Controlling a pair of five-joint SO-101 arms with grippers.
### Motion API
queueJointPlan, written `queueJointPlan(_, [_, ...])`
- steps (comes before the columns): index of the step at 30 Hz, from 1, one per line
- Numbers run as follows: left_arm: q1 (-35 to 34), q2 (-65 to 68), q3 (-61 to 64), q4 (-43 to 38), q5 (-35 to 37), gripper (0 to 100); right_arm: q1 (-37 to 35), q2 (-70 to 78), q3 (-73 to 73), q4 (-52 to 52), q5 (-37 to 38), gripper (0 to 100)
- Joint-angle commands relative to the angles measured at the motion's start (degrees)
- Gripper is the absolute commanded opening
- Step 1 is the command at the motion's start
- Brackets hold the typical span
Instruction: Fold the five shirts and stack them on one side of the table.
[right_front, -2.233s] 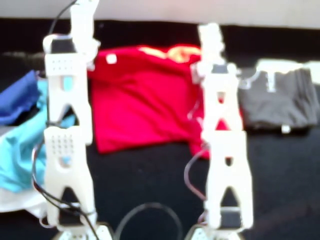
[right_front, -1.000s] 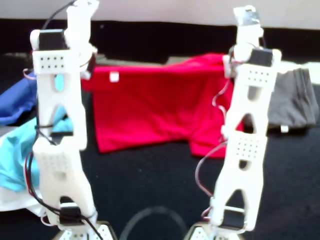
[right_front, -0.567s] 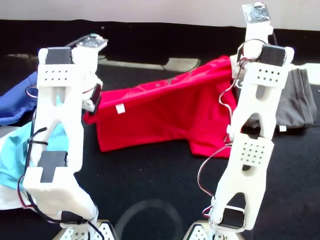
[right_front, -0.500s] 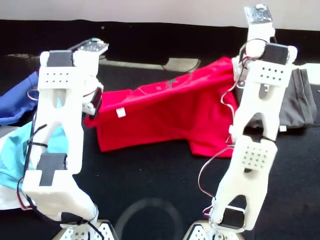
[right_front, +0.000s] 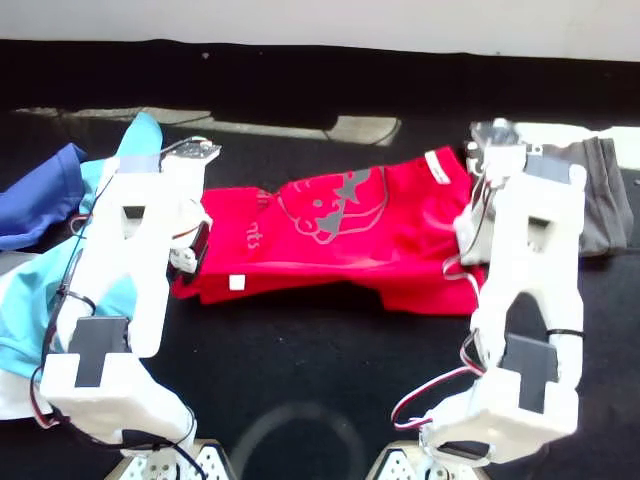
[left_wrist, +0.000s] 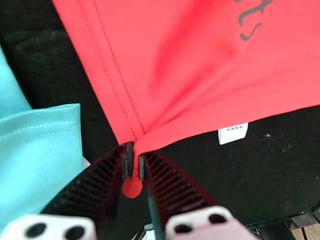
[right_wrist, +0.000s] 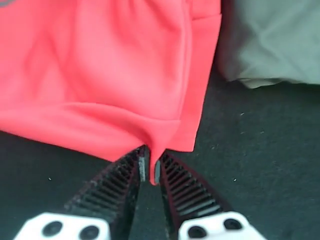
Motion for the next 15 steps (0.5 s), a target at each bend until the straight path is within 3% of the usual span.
queueJointPlan(1, [0.22, -2.42, 1.45, -3.16, -0.26, 1, 1.01, -3.91, 6.81, -5.58, 2.20, 0.6])
queueJointPlan(5, [-0.13, -3.03, 1.10, -4.31, -0.18, 1, 1.01, -4.44, 4.35, -5.49, 2.37, 0.6])
queueJointPlan(11, [0.04, -5.14, -2.42, -0.88, -0.09, 1, 1.01, -5.41, -7.08, 5.05, 2.46, 0.6])
queueJointPlan(15, [0.31, -3.38, -0.22, -3.16, -0.09, 1, 1.10, -2.33, -7.78, 4.18, 2.55, 0.6])
